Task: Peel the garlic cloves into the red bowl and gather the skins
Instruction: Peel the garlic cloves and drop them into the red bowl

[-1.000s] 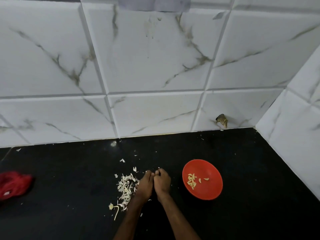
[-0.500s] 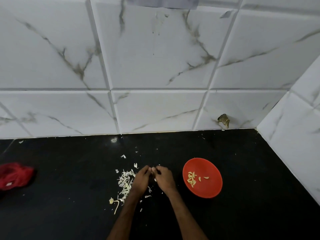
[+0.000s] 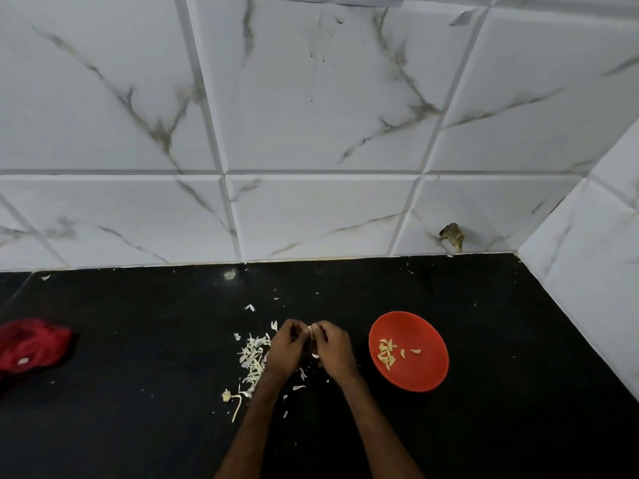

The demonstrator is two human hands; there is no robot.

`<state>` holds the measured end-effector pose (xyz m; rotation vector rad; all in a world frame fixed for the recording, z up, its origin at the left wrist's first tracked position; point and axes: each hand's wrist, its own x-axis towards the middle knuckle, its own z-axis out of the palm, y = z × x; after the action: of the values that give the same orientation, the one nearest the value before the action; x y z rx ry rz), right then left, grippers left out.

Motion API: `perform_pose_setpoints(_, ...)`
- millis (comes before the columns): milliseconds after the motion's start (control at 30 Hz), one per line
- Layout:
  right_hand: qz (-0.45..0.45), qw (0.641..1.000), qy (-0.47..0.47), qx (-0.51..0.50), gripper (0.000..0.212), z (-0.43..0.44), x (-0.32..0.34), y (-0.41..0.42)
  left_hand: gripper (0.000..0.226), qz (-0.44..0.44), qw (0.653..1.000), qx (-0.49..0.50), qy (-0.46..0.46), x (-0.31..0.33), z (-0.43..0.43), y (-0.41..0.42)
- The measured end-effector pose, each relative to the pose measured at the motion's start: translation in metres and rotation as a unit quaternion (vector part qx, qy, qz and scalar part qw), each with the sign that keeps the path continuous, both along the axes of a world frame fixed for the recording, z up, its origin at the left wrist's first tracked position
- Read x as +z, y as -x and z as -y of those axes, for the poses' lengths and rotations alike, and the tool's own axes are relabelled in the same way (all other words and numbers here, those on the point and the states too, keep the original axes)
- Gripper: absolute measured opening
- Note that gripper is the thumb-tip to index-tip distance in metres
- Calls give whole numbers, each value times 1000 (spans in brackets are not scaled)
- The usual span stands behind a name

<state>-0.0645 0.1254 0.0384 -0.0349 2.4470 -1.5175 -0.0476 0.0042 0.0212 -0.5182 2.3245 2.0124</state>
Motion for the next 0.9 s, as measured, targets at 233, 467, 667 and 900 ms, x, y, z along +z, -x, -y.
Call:
perform_pose_setpoints(233,-3,998,-49,46,12,-7,6,1,9,6,994,-50,97,11,6,-4)
perform_pose_setpoints(467,-18,994,-81,65,15,-8,11,3,9,-6,987,-71,146,17,7,-1)
perform_pose_setpoints(667,-55,987,-127,81,20,-7,6,4,7,-9,990,-84,116,15,11,-3)
perform_pose_setpoints(900,-90,981,-149,89,26,-5,7,-1,12,28,989,-121,75,4,12,2)
